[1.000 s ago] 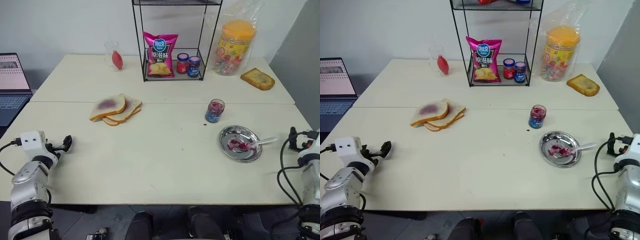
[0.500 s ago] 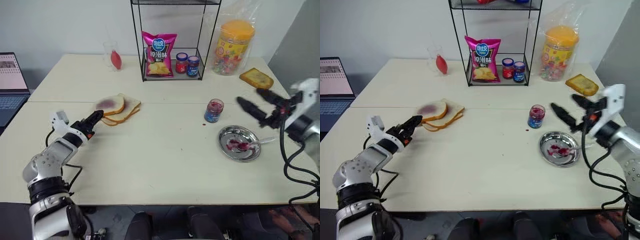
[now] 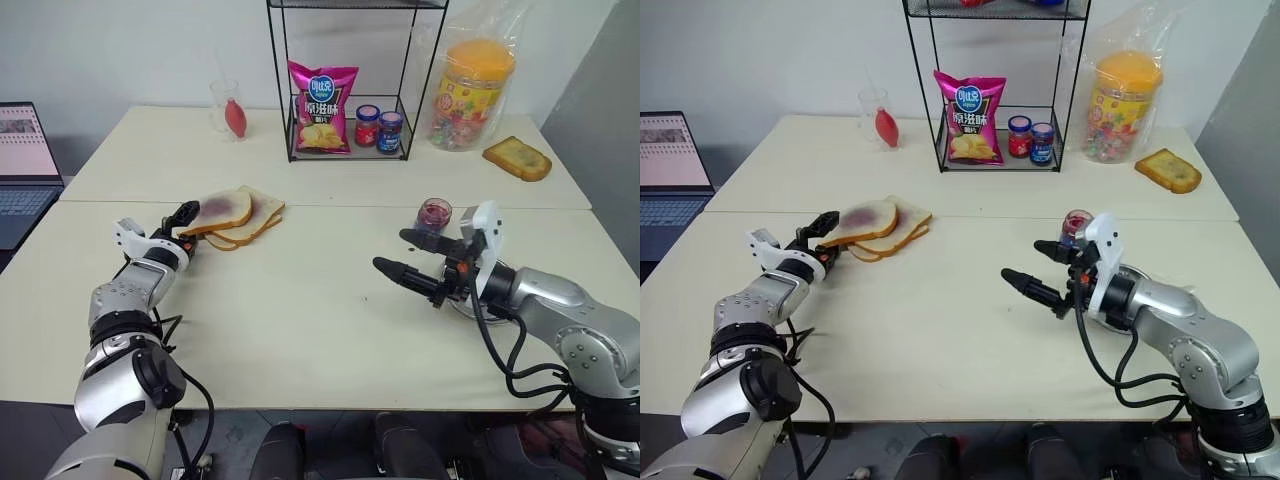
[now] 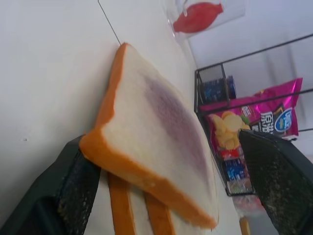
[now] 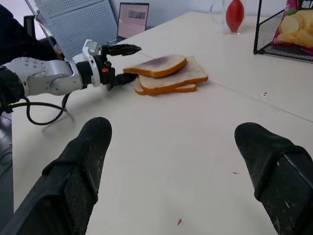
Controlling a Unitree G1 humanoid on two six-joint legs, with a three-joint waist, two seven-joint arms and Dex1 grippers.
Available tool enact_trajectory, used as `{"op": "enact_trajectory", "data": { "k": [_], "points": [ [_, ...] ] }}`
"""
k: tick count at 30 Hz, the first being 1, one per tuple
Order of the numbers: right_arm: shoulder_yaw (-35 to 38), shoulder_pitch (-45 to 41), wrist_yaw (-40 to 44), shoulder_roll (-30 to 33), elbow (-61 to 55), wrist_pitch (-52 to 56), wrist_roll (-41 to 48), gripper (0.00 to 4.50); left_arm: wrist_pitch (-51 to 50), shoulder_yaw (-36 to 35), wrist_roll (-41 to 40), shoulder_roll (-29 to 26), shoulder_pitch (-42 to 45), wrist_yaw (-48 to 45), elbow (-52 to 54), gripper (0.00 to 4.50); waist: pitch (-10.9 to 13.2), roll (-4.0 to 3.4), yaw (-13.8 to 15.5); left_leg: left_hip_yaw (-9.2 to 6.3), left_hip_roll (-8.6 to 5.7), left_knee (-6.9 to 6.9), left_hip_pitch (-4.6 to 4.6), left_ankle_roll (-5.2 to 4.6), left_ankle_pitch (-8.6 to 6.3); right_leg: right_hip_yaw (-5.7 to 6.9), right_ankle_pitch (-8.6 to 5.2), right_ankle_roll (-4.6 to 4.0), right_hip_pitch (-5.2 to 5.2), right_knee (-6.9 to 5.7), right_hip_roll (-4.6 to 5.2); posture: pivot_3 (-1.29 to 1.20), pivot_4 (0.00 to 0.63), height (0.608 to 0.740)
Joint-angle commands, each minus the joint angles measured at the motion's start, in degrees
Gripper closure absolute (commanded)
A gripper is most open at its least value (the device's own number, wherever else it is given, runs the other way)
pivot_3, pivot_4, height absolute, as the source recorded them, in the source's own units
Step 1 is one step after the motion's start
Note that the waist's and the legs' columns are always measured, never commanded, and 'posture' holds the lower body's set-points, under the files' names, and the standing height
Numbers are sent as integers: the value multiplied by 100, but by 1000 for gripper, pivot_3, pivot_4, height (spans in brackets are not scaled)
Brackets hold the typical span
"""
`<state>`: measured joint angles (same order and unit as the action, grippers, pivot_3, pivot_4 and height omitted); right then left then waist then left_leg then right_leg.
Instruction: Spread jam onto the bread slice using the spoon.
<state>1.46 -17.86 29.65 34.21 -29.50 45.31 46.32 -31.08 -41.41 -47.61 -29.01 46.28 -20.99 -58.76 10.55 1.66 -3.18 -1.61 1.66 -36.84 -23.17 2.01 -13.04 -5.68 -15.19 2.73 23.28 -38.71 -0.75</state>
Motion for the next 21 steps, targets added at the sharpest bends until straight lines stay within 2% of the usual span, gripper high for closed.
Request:
{"op": "enact_trajectory", "data": {
  "k": [1, 4, 8, 16, 19, 21],
  "points": [
    [142, -47, -110, -64, -263, -57, -6, 0, 58, 67, 165, -71, 53, -223, -193, 719, 0, 0, -3, 0, 1, 0, 0, 0, 0, 0, 0, 0, 0, 0, 0, 0, 150, 740],
    [214, -177, -248, -165, -170, -42, -5, 0, 58, 75, 222, -137, 126, -280, -247, 1470, 0, 0, -3, -1, 1, 1, -2, 0, 0, 1, 0, 0, 1, 2, -1, 0, 150, 740],
    [221, -247, -316, -214, -154, -41, -12, 0, 74, 87, 299, -201, 187, -321, -293, 2178, 0, 1, -2, -3, 1, 1, -13, 0, 0, 3, 0, 0, 5, 9, 0, 0, 150, 740],
    [232, -270, -310, -277, -69, -92, -45, 0, 27, 48, 387, -349, 300, -327, -246, 3970, 1, 1, 0, -11, 2, 1, -34, 0, 0, 11, 0, 0, 23, 11, 0, 0, 150, 740],
    [222, -237, -280, -290, -34, -145, -99, 0, 55, 61, 429, -419, 288, -324, -224, 4461, 1, 1, -1, -10, 2, 1, -34, 0, 0, 10, 0, 0, 23, 10, 0, 0, 150, 740],
    [207, -238, -274, -308, -12, -168, -130, 0, 56, 121, 485, -464, 294, -360, -150, 4493, 1, 1, -2, -11, 2, 1, -35, 0, 0, 11, 0, 0, 24, 11, 0, 0, 150, 740]
  ]
}}
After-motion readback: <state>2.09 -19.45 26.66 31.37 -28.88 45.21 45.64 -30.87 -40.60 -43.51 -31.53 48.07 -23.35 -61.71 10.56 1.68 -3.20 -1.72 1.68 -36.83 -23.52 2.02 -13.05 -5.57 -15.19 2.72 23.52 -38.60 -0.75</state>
